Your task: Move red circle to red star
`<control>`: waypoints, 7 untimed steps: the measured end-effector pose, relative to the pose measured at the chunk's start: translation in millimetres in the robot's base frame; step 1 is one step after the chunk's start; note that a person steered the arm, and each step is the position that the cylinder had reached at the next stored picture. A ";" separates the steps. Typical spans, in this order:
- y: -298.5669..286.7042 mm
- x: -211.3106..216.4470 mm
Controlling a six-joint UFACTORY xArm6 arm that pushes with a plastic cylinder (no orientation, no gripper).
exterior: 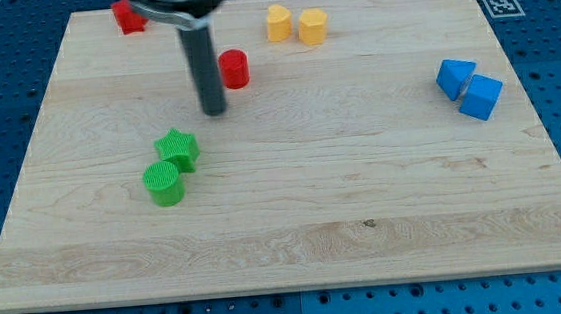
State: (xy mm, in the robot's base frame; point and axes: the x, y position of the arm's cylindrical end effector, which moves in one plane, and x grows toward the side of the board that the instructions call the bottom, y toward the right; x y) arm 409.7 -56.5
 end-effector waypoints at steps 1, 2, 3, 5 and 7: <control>60.7 -11.1; 61.2 -18.9; 53.6 -30.8; 3.8 -68.0; -56.7 -81.1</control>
State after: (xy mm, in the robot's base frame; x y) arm 328.6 -113.2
